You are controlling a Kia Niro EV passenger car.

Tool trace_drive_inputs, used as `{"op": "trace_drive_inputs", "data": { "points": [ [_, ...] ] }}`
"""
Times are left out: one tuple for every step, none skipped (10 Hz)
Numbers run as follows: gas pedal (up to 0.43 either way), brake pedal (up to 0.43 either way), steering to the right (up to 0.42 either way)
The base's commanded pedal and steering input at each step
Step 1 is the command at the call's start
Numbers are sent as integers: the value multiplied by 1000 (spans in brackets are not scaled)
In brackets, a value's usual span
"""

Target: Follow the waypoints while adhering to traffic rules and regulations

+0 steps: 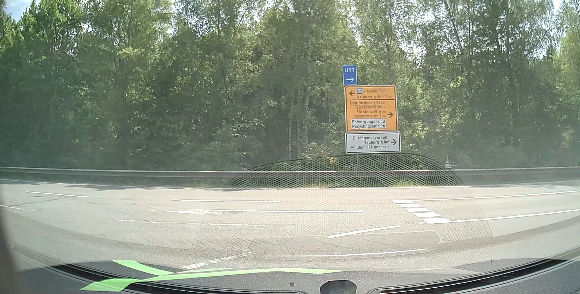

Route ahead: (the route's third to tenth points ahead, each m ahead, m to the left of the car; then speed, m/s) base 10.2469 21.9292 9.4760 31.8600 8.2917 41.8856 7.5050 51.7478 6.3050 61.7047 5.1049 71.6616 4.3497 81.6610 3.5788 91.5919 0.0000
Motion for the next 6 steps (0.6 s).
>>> {"op": "trace_drive_inputs", "data": {
  "points": [
    [0,262,-63],
    [0,262,-63],
    [0,262,-63],
    [0,262,-63],
    [0,262,-63],
    [0,262,-63]
  ]
}}
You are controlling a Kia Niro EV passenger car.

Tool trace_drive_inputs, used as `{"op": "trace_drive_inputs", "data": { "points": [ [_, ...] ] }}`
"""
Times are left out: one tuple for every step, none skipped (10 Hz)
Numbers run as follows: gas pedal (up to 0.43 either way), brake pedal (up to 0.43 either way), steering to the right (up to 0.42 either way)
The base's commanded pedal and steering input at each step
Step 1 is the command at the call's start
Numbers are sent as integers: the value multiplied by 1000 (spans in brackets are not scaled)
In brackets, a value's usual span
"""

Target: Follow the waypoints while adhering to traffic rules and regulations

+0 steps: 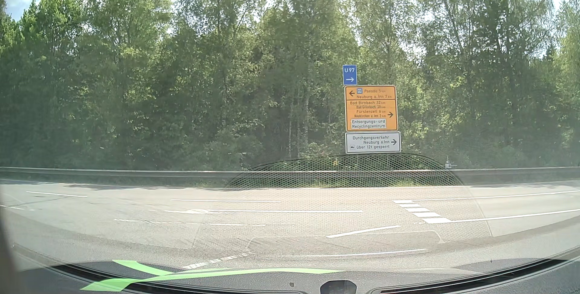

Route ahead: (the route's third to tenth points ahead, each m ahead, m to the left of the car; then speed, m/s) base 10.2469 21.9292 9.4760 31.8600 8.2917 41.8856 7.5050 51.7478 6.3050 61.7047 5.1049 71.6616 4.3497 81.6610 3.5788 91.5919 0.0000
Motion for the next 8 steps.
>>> {"op": "trace_drive_inputs", "data": {
  "points": [
    [0,262,-63],
    [0,262,-63],
    [0,262,-63],
    [0,262,-63],
    [0,262,-63],
    [0,262,-63],
    [0,262,-63],
    [0,262,-63]
  ]
}}
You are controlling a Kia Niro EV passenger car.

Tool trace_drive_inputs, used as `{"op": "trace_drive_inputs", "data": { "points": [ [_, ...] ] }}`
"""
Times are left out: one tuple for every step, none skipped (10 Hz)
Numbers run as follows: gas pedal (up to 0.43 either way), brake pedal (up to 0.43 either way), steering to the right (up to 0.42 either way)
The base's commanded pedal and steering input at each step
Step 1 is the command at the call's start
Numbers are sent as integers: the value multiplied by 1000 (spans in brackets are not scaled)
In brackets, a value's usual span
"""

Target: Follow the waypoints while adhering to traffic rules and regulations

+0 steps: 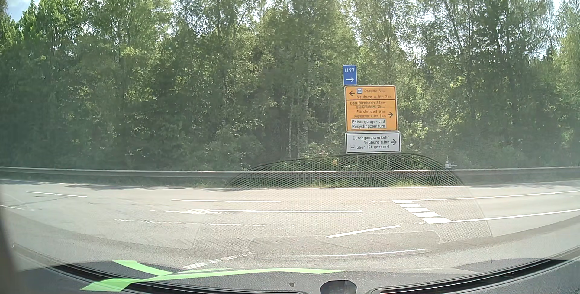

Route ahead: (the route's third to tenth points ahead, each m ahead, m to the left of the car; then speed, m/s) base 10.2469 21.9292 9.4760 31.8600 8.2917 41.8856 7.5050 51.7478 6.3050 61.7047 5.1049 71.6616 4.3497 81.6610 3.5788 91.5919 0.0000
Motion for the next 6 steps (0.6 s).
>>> {"op": "trace_drive_inputs", "data": {
  "points": [
    [0,262,-63],
    [0,262,-63],
    [0,262,-63],
    [0,262,-63],
    [0,262,-63],
    [0,262,-63]
  ]
}}
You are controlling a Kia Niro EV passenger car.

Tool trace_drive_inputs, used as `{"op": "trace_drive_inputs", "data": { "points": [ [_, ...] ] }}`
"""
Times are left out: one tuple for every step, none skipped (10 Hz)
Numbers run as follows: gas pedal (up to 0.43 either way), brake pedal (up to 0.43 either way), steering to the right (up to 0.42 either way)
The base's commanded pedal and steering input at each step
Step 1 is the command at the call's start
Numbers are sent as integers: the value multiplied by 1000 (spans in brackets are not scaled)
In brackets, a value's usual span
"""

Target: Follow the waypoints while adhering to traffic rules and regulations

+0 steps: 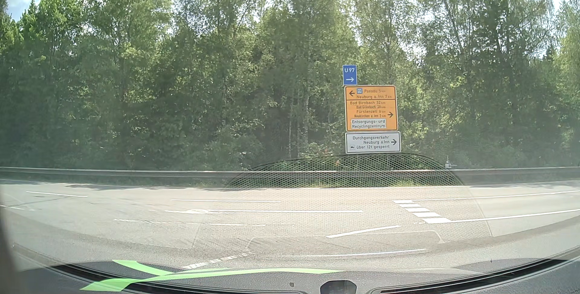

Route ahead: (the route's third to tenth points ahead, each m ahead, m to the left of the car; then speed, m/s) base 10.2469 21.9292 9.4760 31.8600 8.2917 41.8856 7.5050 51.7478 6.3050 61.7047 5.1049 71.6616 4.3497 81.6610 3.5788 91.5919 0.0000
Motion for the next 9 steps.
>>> {"op": "trace_drive_inputs", "data": {
  "points": [
    [0,262,-63],
    [0,262,-63],
    [0,262,-63],
    [0,262,-63],
    [0,262,-63],
    [0,262,-63],
    [0,262,-63],
    [0,262,-63],
    [0,262,-63]
  ]
}}
